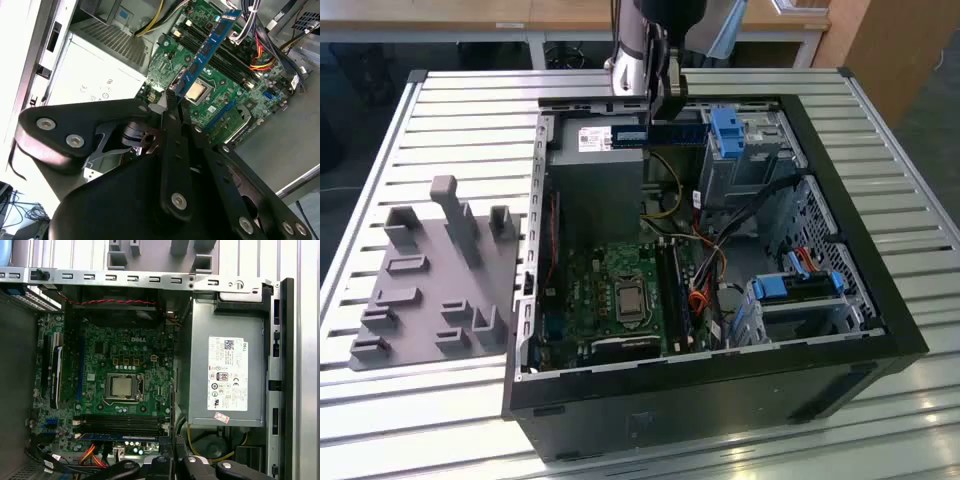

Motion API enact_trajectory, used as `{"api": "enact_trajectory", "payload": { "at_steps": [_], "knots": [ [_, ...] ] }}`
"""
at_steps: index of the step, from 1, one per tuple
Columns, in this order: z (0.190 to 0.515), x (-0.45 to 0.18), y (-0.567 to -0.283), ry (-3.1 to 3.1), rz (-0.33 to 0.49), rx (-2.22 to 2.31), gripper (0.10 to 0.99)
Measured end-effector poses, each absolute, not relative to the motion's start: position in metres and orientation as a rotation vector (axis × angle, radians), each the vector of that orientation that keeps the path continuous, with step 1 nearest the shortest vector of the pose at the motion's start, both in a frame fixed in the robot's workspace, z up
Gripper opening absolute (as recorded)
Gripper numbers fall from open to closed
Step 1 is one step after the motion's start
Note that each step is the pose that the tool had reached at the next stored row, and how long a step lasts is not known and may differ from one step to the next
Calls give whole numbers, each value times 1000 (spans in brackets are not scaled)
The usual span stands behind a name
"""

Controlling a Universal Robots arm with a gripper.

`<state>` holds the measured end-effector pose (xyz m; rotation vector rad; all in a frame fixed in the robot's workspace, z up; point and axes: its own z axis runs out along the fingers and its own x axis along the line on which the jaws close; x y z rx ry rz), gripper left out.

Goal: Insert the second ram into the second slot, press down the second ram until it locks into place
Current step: 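Insert the second ram into the second slot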

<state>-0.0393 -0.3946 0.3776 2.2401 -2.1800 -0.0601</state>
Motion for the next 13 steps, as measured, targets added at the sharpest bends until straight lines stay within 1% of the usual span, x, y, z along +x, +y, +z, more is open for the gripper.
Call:
{"api": "enact_trajectory", "payload": {
  "at_steps": [7,9,13],
  "knots": [
    [378,-39,-398,-2179,-58,2239,137],
    [378,-39,-411,-2167,-29,2225,137],
    [378,-39,-412,-2166,-27,2225,137]
  ]
}}
